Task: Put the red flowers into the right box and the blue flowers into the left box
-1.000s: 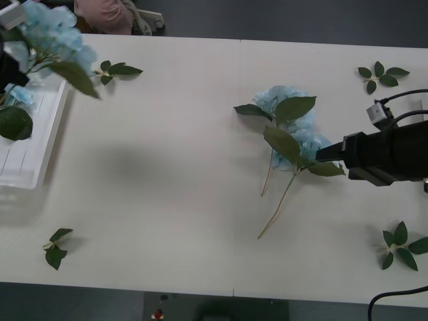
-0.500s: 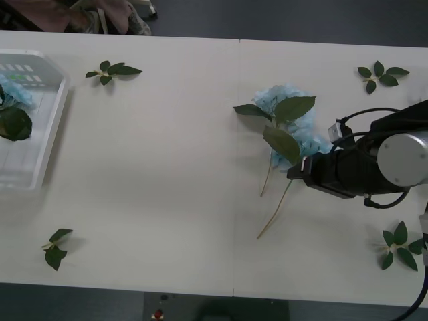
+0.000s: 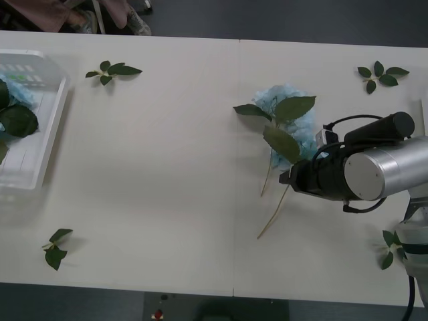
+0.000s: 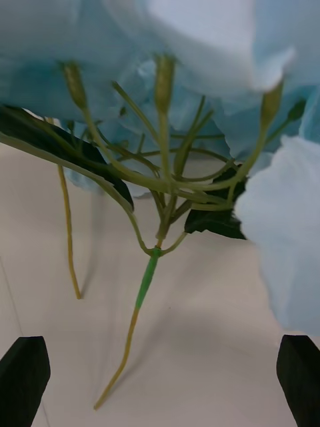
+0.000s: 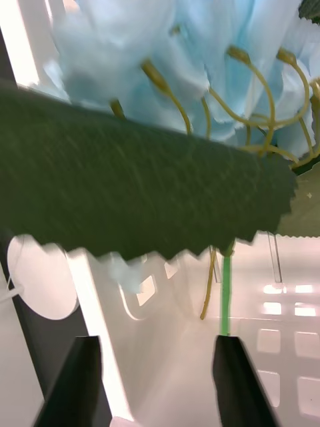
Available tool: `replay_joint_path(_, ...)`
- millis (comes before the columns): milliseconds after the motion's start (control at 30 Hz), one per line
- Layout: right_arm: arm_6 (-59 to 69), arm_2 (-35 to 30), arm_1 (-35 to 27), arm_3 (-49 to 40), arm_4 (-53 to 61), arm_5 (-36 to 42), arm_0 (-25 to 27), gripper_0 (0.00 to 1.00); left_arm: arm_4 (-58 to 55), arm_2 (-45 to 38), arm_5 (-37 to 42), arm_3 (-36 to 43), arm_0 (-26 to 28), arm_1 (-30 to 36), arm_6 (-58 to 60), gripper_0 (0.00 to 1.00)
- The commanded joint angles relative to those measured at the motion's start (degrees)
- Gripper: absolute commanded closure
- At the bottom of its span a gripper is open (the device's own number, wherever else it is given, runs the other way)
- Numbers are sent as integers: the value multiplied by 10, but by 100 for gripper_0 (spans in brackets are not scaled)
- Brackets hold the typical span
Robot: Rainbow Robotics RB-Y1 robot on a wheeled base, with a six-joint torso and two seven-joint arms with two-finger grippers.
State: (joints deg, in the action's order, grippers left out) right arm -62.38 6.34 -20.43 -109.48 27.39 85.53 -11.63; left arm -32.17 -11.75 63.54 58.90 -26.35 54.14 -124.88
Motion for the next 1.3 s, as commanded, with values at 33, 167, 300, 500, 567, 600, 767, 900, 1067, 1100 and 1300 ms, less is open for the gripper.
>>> replay_joint_path(33,30,-1,7,4,-7,-9,2,1,-11,-6,-8,10,-15,17,-26,16)
replay_joint_path(167,31,8,7,14,-13,-10,2,1,-60,-6,-8,10,-15,21,-31,3)
replay_joint_path(300,34,25,7,28,-22,-28,2,1,-199,-19,57,53,-15,51,-68,0)
replay_joint_path(500,37,48,7,49,-33,-48,-8,1,-399,-71,173,126,-15,85,-72,0)
replay_joint_path(567,38,53,7,56,-37,-51,-10,1,-433,-73,177,148,-15,83,-69,0)
replay_joint_path(600,38,54,7,59,-39,-55,-11,1,-447,-65,166,161,-15,73,-66,0)
replay_joint_path(767,40,61,7,67,-47,-64,-11,1,-457,16,53,207,-15,-5,-63,0)
replay_joint_path(900,42,66,7,67,-51,-64,-11,1,-451,75,-11,231,-15,-62,-65,0)
replay_joint_path(1067,48,72,7,67,-59,-64,-13,18,-460,180,-92,315,-3,-75,-56,0)
replay_joint_path(1100,49,73,7,67,-60,-64,-13,36,-460,196,-107,332,3,-75,-54,0)
replay_joint_path(1300,53,75,14,67,-73,-64,-14,100,-432,254,-162,446,38,-76,-49,0)
